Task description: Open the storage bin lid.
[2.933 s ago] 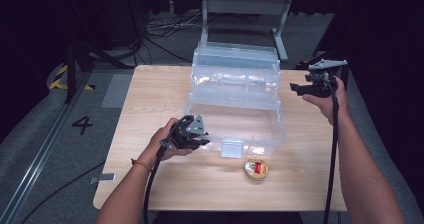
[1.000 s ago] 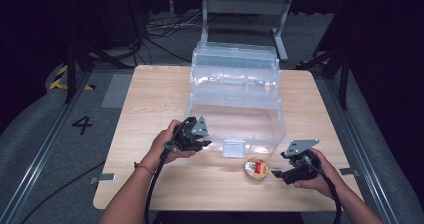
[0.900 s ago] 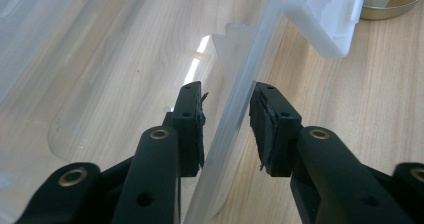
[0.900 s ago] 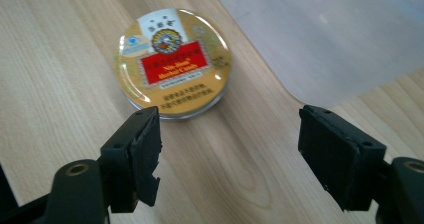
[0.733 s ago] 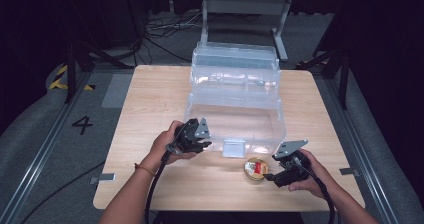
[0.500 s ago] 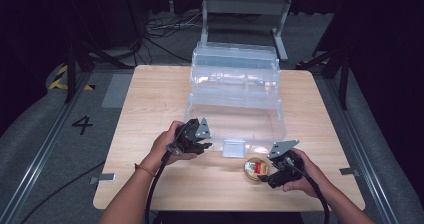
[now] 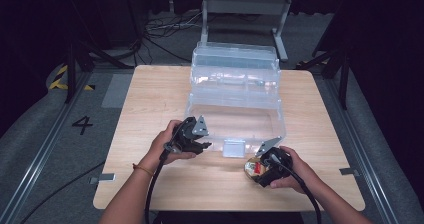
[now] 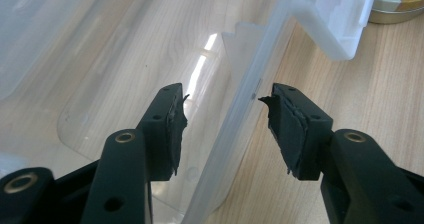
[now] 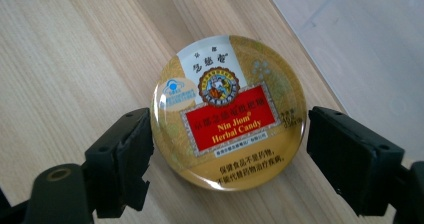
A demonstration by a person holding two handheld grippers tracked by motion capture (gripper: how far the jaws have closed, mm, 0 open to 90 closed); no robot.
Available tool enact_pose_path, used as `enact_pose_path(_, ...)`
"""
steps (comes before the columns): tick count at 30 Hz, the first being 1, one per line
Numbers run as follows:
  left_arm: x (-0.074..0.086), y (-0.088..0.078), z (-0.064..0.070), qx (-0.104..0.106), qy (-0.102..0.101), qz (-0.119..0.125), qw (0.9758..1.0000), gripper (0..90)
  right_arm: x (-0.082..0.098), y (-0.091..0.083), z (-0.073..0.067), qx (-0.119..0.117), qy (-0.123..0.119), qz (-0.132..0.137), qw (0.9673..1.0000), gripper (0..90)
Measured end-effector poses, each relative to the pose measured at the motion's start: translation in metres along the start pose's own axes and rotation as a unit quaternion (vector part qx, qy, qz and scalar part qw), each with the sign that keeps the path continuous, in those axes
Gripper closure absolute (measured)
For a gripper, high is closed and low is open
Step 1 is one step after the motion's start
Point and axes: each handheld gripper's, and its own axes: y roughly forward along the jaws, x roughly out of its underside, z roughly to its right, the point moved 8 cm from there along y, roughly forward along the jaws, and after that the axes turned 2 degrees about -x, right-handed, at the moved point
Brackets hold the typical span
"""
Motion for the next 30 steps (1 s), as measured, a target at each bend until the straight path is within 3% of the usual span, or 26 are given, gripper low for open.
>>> enact_pose_path(9, 0.001, -0.001, 0.0, 0.005, -0.002, 0.0, 1.0, 47.4, -0.008, 0.013, -0.002, 0.001, 0.002, -0.033, 0.9994, 19.9)
enact_pose_path(14, -0.001, -0.008, -0.001, 0.001, 0.002, 0.011, 0.9999, 45.0, -0.008, 0.013, -0.001, 0.002, -0.002, -0.036, 0.9993, 20.3)
enact_pose_path(15, -0.006, -0.018, 0.001, -0.001, 0.01, 0.023, 0.9997, 41.2, -0.006, 0.012, -0.001, 0.001, -0.006, -0.04, 0.9992, 20.4)
enact_pose_path(17, -0.012, -0.029, 0.002, 0.0, 0.009, 0.045, 0.9989, 38.3, -0.004, 0.01, -0.002, -0.001, -0.012, -0.044, 0.999, 20.4)
enact_pose_path(19, -0.015, -0.034, 0.003, 0.001, 0.009, 0.051, 0.9986, 31.8, -0.002, 0.009, -0.001, 0.004, -0.015, -0.046, 0.9988, 20.5)
enact_pose_path(21, -0.02, -0.043, 0.005, -0.014, 0.009, 0.064, 0.9978, 31.4, -0.002, 0.007, 0.0, 0.005, -0.014, -0.045, 0.9989, 20.5)
enact_pose_path(25, -0.017, -0.052, 0.015, -0.037, 0.036, 0.05, 0.9974, 26.3, 0.002, 0.003, 0.0, 0.01, -0.022, -0.042, 0.9988, 20.5)
enact_pose_path(29, -0.011, -0.061, 0.018, -0.037, 0.019, 0.072, 0.9965, 24.9, 0.005, 0.001, 0.002, 0.008, -0.024, -0.035, 0.9991, 20.5)
enact_pose_path(30, -0.008, -0.063, 0.017, -0.047, 0.013, 0.076, 0.9959, 24.7, 0.006, 0.002, 0.002, 0.008, -0.022, -0.036, 0.9991, 20.5)
